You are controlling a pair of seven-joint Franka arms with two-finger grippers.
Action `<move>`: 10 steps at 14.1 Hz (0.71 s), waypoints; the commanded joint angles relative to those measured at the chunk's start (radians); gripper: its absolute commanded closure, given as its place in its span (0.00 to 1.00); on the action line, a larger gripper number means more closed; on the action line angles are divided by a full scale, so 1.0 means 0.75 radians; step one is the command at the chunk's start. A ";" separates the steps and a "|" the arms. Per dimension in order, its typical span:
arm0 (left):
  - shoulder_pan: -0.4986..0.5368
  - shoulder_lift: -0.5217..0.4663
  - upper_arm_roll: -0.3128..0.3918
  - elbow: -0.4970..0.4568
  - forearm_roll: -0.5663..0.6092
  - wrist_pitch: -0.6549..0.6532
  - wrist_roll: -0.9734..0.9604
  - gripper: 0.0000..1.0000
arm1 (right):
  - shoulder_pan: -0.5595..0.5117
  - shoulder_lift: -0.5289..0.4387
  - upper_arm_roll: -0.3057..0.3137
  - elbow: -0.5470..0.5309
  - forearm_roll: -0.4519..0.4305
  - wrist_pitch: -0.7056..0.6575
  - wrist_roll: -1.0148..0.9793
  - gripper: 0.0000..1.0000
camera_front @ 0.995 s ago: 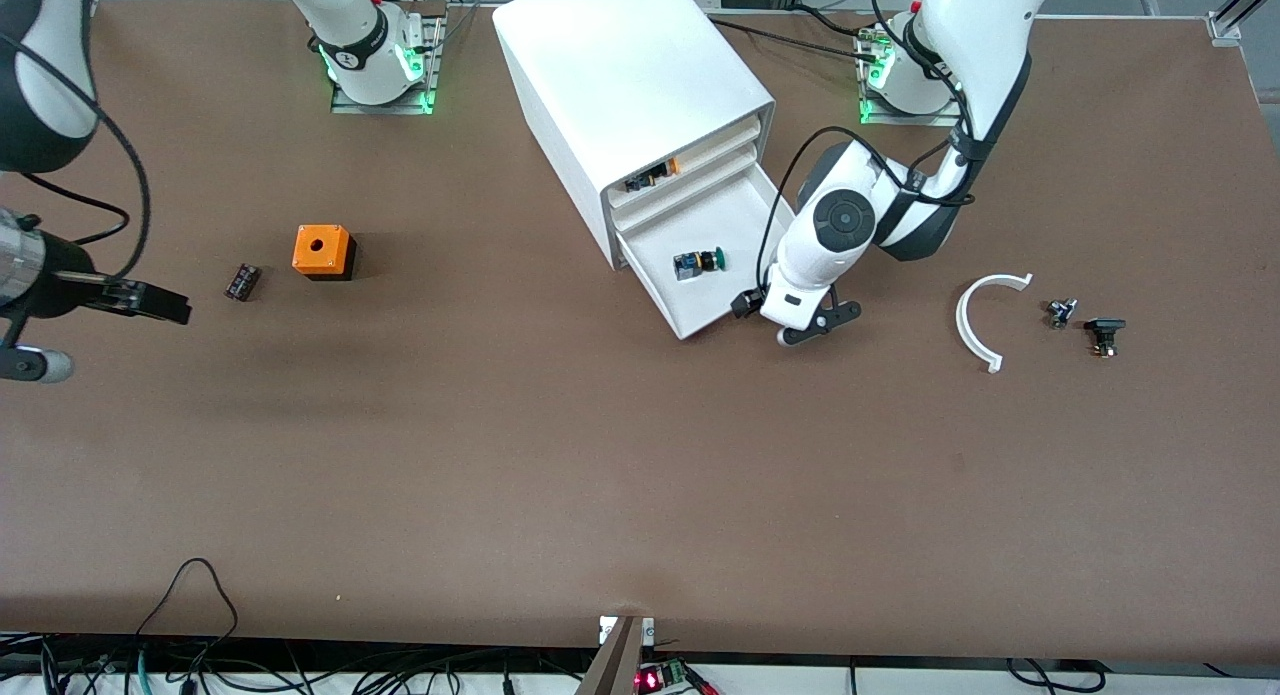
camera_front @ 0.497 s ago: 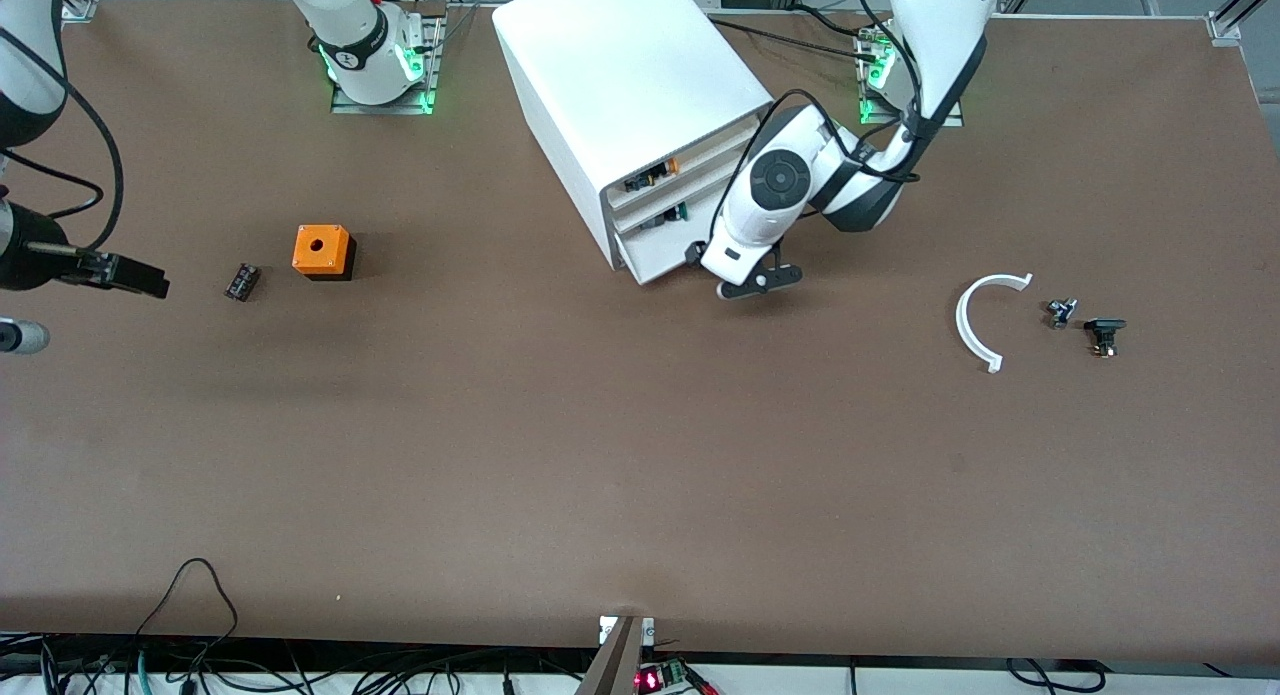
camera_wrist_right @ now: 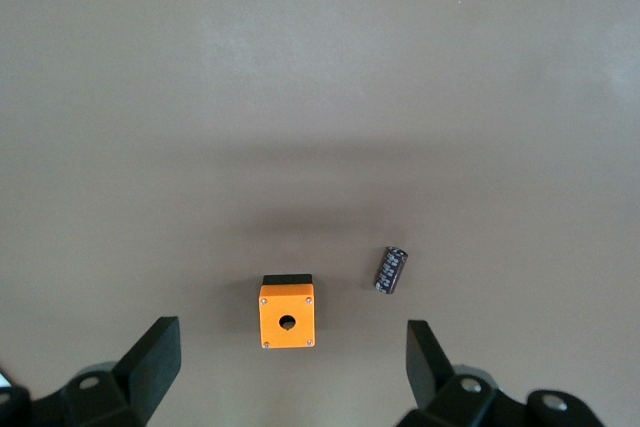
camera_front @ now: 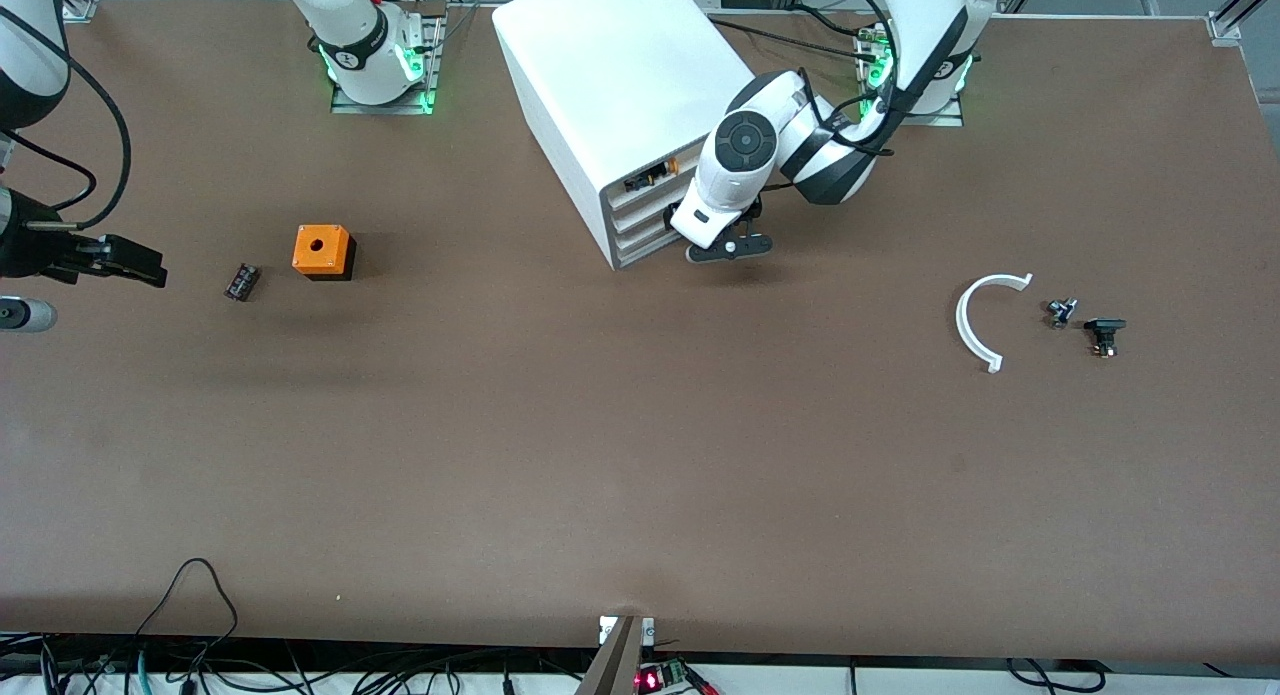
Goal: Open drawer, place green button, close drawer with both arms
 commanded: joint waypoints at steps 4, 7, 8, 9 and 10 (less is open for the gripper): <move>0.235 -0.180 0.070 0.080 0.036 0.025 -0.005 0.00 | -0.007 -0.146 -0.024 -0.205 0.040 0.087 -0.011 0.00; 0.325 -0.281 0.126 0.150 0.035 -0.013 0.094 0.00 | -0.007 -0.226 -0.038 -0.320 0.040 0.140 -0.011 0.00; 0.338 -0.315 0.158 0.167 0.034 -0.050 0.186 0.00 | -0.007 -0.237 -0.041 -0.332 0.040 0.136 -0.011 0.00; 0.340 -0.346 0.203 0.203 0.034 -0.117 0.321 0.00 | -0.007 -0.247 -0.043 -0.350 0.042 0.140 -0.011 0.00; 0.340 -0.383 0.254 0.248 0.034 -0.223 0.448 0.00 | -0.007 -0.253 -0.051 -0.359 0.042 0.140 -0.011 0.00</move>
